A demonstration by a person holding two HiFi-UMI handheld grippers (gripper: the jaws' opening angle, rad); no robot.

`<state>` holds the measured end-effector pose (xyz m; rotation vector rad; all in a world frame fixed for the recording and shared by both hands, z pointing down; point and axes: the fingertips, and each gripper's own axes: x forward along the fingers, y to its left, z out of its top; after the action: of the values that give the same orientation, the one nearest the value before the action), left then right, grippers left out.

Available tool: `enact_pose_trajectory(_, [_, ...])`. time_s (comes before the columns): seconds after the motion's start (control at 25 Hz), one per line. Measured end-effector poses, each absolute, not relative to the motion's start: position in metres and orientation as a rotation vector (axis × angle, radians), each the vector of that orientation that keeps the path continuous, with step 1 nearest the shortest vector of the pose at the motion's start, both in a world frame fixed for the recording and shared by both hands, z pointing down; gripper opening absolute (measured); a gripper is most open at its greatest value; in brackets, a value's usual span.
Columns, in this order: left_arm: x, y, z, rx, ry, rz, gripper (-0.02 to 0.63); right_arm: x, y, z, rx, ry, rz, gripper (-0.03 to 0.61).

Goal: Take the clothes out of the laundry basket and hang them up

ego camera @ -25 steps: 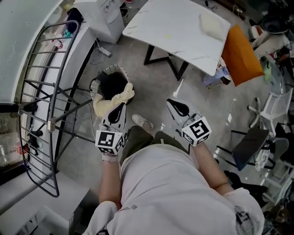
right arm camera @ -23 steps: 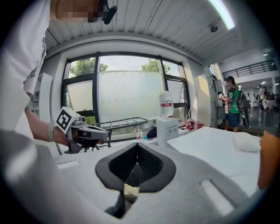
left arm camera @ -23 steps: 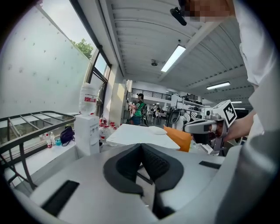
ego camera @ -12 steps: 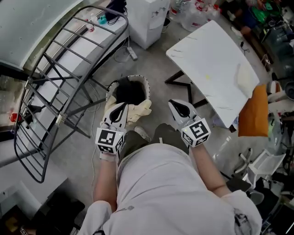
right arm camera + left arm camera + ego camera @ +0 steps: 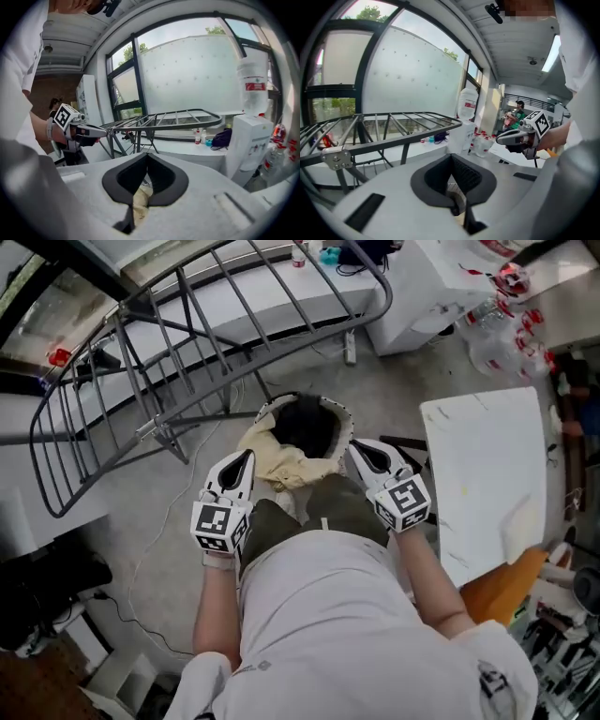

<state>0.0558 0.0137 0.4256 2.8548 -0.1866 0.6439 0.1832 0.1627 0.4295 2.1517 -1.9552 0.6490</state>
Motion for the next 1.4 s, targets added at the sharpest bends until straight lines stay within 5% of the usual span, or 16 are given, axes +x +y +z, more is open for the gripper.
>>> enact_pose_trajectory(0.64, [0.018,0.0,0.469,2.468,-0.928,0.796,0.0,0.271,0.054,0.606,1.508,-2.107,0.823,0.025])
enact_pose_trajectory(1.4, [-0.058,0.031,0.569,2.151,-1.042,0.945,0.0,0.301,0.001,0.881,1.186,-1.721,0.858,0.111])
